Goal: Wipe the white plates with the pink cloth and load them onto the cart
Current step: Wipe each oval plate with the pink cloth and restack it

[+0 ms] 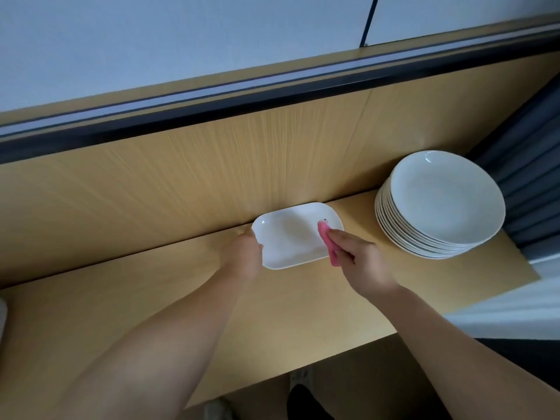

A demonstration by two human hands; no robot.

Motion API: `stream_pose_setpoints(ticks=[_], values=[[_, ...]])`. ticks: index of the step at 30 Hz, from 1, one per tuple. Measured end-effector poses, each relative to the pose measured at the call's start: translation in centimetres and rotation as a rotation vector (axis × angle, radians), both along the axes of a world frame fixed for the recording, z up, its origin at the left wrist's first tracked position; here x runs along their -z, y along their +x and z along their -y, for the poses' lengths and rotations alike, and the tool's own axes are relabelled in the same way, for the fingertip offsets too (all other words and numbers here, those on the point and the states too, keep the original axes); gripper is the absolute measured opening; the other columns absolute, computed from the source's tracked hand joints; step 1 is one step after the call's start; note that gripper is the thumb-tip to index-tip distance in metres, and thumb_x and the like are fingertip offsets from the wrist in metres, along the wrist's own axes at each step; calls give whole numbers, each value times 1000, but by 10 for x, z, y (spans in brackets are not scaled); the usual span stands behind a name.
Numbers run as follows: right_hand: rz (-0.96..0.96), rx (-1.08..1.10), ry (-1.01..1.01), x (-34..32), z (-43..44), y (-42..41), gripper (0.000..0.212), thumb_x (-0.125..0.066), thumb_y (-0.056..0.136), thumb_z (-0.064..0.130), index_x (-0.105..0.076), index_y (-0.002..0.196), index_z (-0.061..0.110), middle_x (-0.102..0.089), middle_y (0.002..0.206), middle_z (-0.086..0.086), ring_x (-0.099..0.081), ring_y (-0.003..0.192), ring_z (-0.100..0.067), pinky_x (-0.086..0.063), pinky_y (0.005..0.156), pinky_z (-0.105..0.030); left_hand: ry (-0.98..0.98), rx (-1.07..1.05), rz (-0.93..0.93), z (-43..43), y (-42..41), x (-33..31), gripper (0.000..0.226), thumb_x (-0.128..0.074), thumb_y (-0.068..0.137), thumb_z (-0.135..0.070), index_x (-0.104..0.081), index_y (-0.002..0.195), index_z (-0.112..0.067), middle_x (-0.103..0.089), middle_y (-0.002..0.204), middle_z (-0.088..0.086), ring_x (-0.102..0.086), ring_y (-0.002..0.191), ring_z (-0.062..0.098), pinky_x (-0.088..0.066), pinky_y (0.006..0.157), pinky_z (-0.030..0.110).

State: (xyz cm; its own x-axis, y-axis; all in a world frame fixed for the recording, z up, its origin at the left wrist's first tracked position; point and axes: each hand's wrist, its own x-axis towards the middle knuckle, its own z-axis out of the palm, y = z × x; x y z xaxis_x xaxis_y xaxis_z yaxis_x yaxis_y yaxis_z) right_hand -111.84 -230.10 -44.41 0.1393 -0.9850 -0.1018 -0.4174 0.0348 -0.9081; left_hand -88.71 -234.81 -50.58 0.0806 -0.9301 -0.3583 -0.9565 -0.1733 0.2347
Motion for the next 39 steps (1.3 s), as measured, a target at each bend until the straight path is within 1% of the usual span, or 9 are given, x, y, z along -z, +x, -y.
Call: stream_pose_setpoints(ticks=[5, 9, 17, 24, 27, 29, 32, 35, 39], values=[[-22, -16, -33, 1, 4, -4, 42, -46, 97, -8, -56, 134, 11, -53, 93, 21, -55, 82, 10, -40, 80, -5, 47, -169, -149, 3, -7, 1, 39, -50, 98, -15, -41, 134, -5, -58, 119, 13, -57, 97, 25, -37, 63, 25], [-45, -32, -47, 2, 2, -5, 43, -45, 98, -7, -57, 134, 12, -57, 84, 27, -51, 72, 1, -36, 76, -6, 29, -272, -265, 1, -7, -4, 39, -50, 94, -7, -45, 132, -7, -56, 121, 13, -57, 104, 27, -38, 71, 29], [-29, -44, -48, -4, -5, 15, 39, -48, 99, -2, -58, 133, 14, -56, 83, 27, -55, 79, 6, -39, 76, -5, 3, -372, -421, -20, 25, -8, 28, -46, 92, -2, -50, 120, -7, -58, 101, 7, -59, 86, 28, -49, 68, 35], [-53, -124, -96, -7, -21, 63, 44, -46, 97, -6, -59, 132, 16, -61, 98, 22, -53, 90, 7, -37, 91, -3, -44, -440, -432, -67, 82, -13, 27, -43, 95, -5, -52, 120, -11, -62, 105, 6, -56, 87, 25, -43, 68, 30], [-69, -152, -104, -1, -29, 91, 46, -47, 96, -5, -59, 133, 22, -65, 110, 20, -55, 79, -2, -39, 88, -6, -48, -486, -411, -91, 109, -12, 28, -42, 96, -7, -51, 122, -12, -59, 102, 2, -54, 87, 23, -40, 69, 29], [-62, -171, -112, 3, -36, 112, 46, -48, 96, -4, -59, 133, 22, -67, 100, 17, -55, 75, -12, -39, 90, -7, -37, -508, -422, -107, 125, -11, 30, -41, 97, -8, -50, 125, -14, -59, 104, 1, -55, 90, 23, -41, 70, 29], [-50, -212, -107, 10, -44, 139, 42, -48, 99, 2, -60, 132, 25, -60, 79, 0, -49, 72, -11, -34, 97, -8, -43, -526, -438, -125, 146, -12, 30, -41, 97, -9, -52, 124, -15, -62, 106, 3, -57, 92, 24, -43, 71, 30], [-59, -234, -91, 16, -48, 162, 35, -48, 102, 13, -64, 127, 30, -51, 73, 8, -45, 69, -12, -39, 85, -10, -54, -540, -472, -138, 163, -11, 26, -42, 95, -11, -57, 116, -18, -64, 97, -1, -63, 85, 23, -53, 72, 34], [-122, -287, -95, 23, -46, 188, 24, -46, 103, 16, -67, 115, 16, -52, 72, 3, -47, 72, -15, -37, 86, -13, -43, -495, -501, -147, 179, -8, 25, -45, 93, -16, -61, 111, -21, -67, 91, -1, -67, 79, 23, -57, 75, 44]])
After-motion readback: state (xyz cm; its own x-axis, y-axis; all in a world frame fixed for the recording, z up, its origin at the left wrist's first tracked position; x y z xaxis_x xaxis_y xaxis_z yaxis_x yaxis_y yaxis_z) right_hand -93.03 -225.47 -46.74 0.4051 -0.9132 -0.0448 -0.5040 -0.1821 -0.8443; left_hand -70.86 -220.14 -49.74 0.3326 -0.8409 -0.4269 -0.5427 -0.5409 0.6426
